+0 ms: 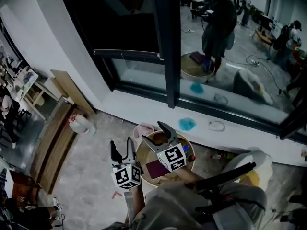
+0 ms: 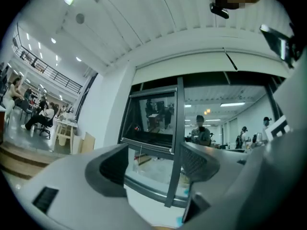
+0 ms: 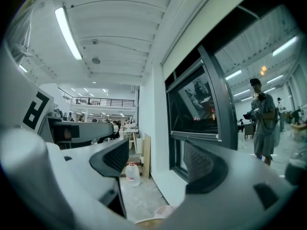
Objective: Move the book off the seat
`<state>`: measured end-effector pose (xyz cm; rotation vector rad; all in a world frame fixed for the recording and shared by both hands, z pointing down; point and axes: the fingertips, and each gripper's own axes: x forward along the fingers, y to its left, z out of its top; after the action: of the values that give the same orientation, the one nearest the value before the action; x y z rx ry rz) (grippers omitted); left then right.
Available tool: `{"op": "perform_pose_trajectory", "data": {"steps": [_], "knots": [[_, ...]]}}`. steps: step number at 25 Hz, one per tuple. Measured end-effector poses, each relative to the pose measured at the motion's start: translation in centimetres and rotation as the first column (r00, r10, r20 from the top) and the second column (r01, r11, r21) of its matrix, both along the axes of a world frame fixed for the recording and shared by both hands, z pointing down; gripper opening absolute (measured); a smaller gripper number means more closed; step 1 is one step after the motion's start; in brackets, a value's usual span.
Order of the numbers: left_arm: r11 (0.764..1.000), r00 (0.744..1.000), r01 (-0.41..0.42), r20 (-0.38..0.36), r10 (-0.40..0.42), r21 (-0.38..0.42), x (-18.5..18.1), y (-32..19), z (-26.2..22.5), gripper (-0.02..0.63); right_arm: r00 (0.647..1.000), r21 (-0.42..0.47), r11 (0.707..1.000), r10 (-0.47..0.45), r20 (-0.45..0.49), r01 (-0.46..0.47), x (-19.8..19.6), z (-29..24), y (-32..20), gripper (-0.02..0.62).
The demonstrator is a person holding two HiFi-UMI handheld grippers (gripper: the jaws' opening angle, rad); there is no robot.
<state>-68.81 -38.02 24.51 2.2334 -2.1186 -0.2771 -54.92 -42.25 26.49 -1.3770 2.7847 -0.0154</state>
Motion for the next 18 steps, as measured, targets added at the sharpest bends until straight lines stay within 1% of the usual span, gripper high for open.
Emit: {"op": "perform_pose_trajectory", "data": {"steps": [3, 8, 13, 16, 18], "knots": [[1.0, 0.999, -0.02, -0.029, 0.021, 0.02, -0.4, 0.3, 0.1, 0.337, 1.0, 0.003, 1.0, 0.004, -0.002, -0.004, -0.4, -0.1, 0.5, 0.367], [0.996, 0.996, -0.089, -0.009, 0.089, -0.029, -0.4, -0.6, 2.3, 0.337, 1.0, 0.015, 1.0, 0.024, 0.0, -0.024, -0.6, -0.2, 0.4, 0.367], [0.991, 0.992, -0.12, -0.045, 0.118, -0.055, -1.6, -0.4, 4.6, 0.337, 0.998, -0.015, 0.998, 0.062, -0.029, -0.062, -0.2, 1.3, 1.0, 0.367], [0.989, 0.99, -0.138, -0.037, 0.136, -0.059, -2.4, -0.7, 5.8, 0.337, 0.995, -0.02, 0.996, 0.088, -0.055, -0.09, -0.2, 1.9, 1.4, 0.367], [0.985, 0.986, -0.161, -0.054, 0.158, -0.058, -2.6, -1.2, 6.2, 0.337, 0.991, -0.015, 0.993, 0.117, -0.064, -0.118, 0.0, 1.9, 1.6, 0.367]]}}
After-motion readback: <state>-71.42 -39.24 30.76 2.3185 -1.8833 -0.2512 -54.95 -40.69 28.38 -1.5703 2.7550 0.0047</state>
